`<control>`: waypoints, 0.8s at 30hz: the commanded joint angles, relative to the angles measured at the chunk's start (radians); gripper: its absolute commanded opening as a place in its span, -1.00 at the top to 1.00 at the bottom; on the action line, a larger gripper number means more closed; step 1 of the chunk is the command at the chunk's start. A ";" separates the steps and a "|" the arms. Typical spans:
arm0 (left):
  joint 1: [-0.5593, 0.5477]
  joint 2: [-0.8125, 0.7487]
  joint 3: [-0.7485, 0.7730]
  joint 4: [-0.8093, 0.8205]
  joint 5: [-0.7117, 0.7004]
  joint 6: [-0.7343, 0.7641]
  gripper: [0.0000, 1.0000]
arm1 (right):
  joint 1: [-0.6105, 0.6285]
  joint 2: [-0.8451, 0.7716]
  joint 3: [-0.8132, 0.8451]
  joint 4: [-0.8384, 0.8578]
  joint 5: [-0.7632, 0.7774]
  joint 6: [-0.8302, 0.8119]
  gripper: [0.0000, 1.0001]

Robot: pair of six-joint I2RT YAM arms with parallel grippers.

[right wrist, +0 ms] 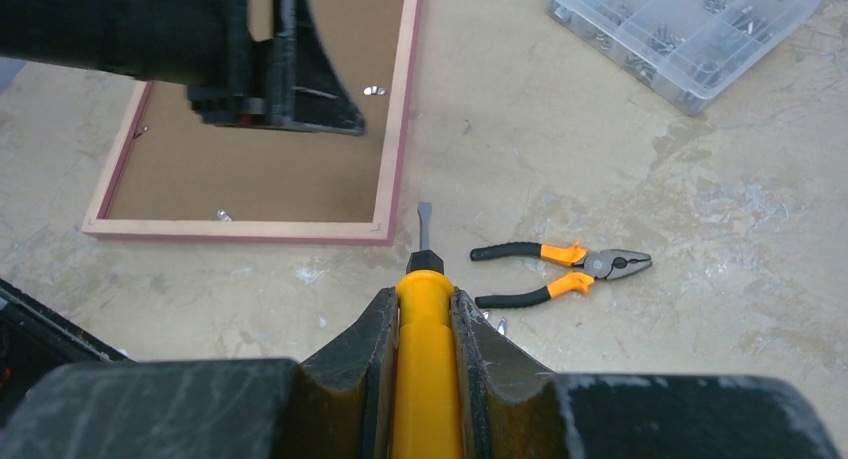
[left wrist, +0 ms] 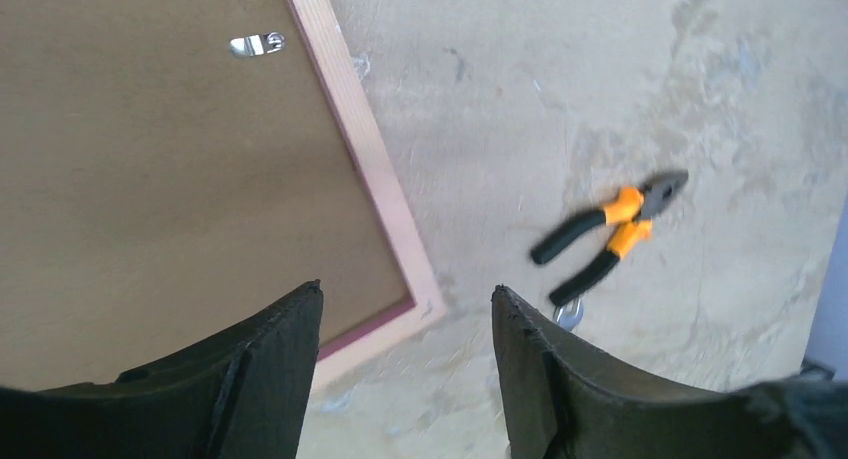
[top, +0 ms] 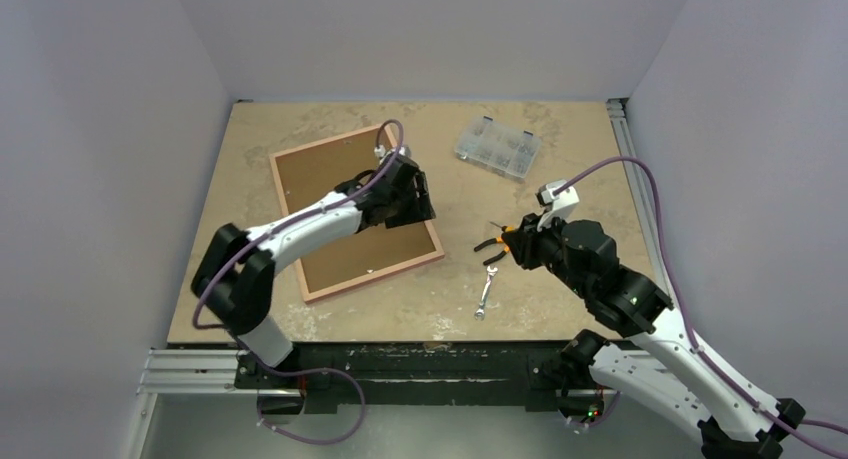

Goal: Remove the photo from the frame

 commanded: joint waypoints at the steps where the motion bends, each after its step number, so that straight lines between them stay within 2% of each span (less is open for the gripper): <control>1: 0.009 -0.248 -0.171 0.053 0.051 0.328 -0.23 | -0.002 -0.006 -0.007 0.042 0.004 0.013 1.00; 7: -0.008 -0.496 -0.394 -0.051 0.028 0.446 -0.24 | -0.002 0.024 -0.014 0.070 -0.028 0.008 1.00; 10: -0.096 -0.544 -0.451 -0.072 -0.047 0.463 -0.25 | -0.003 0.036 -0.014 0.079 -0.043 0.005 1.00; 14: -0.236 -0.450 -0.418 -0.164 -0.255 0.435 -0.26 | -0.002 0.045 -0.011 0.078 -0.057 0.002 1.00; 24: -0.265 -0.319 -0.397 -0.172 -0.402 0.413 -0.26 | -0.002 0.012 -0.013 0.047 -0.043 0.007 1.00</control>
